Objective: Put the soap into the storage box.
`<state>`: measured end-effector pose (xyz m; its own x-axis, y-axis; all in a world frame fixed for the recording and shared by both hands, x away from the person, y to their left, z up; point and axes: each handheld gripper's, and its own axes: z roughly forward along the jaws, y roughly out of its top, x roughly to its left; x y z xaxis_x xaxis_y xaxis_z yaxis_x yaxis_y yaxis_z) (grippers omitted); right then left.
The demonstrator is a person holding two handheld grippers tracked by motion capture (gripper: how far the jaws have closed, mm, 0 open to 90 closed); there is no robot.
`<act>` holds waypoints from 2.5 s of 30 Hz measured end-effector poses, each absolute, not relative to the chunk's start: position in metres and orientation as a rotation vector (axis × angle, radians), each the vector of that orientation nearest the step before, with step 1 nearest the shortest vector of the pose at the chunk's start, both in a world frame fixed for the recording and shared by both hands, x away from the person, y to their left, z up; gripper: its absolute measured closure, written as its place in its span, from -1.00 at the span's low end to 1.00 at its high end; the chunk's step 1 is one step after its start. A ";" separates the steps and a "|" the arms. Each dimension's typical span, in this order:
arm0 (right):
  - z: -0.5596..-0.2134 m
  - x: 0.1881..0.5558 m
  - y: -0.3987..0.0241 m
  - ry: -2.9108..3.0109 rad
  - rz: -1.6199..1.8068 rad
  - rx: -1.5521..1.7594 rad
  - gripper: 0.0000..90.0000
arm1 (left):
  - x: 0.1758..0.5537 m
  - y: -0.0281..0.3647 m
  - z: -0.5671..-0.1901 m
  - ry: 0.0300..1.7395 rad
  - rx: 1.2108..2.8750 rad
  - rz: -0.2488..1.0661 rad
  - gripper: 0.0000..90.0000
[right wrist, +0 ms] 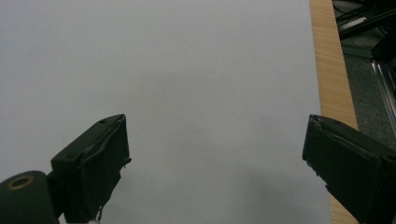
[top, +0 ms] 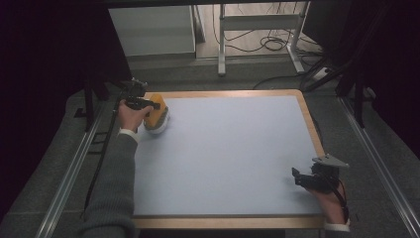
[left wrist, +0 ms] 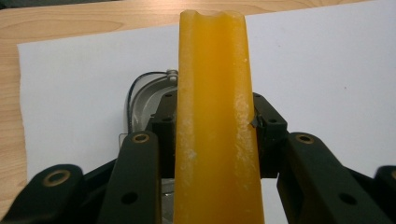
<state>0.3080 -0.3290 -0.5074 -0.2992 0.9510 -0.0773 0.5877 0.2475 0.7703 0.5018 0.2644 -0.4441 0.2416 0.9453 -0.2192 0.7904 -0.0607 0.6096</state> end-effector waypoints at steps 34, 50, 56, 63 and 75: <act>-0.509 0.308 -0.329 1.991 0.872 1.391 -0.84 | 0.505 0.275 -0.453 1.618 1.860 0.347 -0.19; -0.509 0.308 -0.327 1.995 0.865 1.388 -0.84 | 0.471 0.292 -0.445 1.549 1.797 0.387 -0.52; -0.508 0.308 -0.328 1.994 0.866 1.385 -0.84 | 0.445 0.287 -0.439 1.438 1.791 0.439 -0.51; -0.507 0.308 -0.327 1.991 0.870 1.384 -0.84 | 0.414 0.276 -0.438 1.308 1.808 0.372 -0.54; -0.506 0.307 -0.326 1.988 0.880 1.381 -0.84 | 0.356 0.262 -0.461 1.195 1.848 0.356 -0.50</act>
<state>0.3073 -0.3263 -0.5063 -0.3142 0.9463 -0.0762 0.5800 0.2548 0.7738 0.3561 0.2619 -0.4611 0.4956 0.8427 -0.2104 0.5902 -0.1490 0.7933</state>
